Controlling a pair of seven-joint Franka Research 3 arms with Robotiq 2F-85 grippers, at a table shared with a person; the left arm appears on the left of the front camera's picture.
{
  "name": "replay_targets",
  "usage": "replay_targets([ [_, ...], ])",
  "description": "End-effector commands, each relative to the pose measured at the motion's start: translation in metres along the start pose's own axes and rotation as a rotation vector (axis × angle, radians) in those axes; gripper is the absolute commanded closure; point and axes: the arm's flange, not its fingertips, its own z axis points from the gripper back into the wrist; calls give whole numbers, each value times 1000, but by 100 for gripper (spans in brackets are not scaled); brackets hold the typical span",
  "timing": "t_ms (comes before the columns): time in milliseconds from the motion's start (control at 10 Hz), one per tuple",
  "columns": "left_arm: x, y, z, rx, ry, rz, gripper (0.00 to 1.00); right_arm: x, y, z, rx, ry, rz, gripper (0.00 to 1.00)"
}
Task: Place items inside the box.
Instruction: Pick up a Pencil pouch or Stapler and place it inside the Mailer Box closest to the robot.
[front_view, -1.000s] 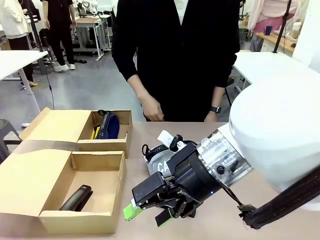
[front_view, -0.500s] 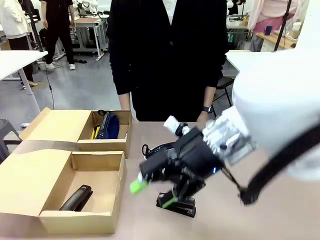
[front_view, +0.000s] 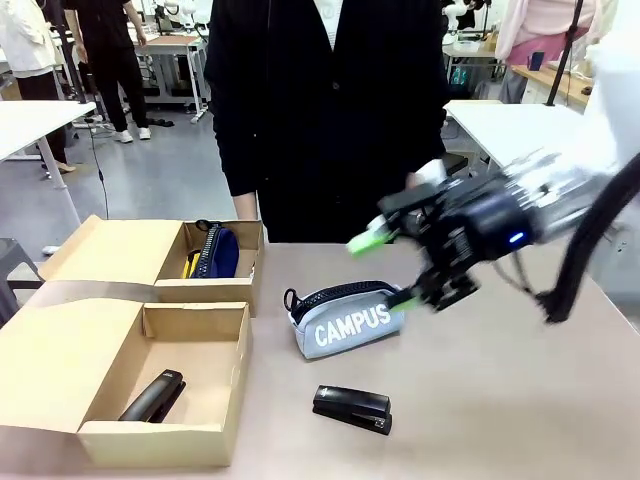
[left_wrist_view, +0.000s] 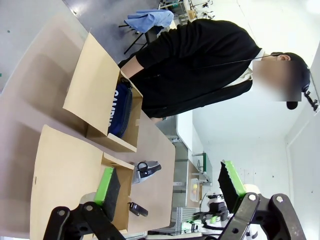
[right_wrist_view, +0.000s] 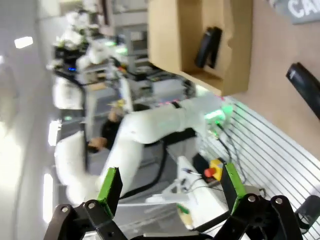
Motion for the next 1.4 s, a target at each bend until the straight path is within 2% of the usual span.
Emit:
replay_targets([
  [0,-1,-1,0,-19,-4,-14,0,-62,-73,112,161,-137,66,0],
  [200,-1,-1,0,-19,-4,-14,0,-91,-122,181,228,-250,46,0],
  [300,-1,-1,0,-19,-4,-14,0,-107,-155,209,274,-276,33,0],
  [500,-1,-1,0,-19,-4,-14,0,-143,-220,235,426,-238,99,0],
  [600,-1,-1,0,-19,-4,-14,0,-154,-237,233,456,-273,140,0],
  [700,-1,-1,0,-19,-4,-14,0,-148,-238,219,400,-313,84,0],
  [800,-1,-1,0,-19,-4,-14,0,-134,-200,302,427,-298,69,0],
  [1300,-1,-1,0,-19,-4,-14,0,-134,-200,302,427,-298,69,0],
])
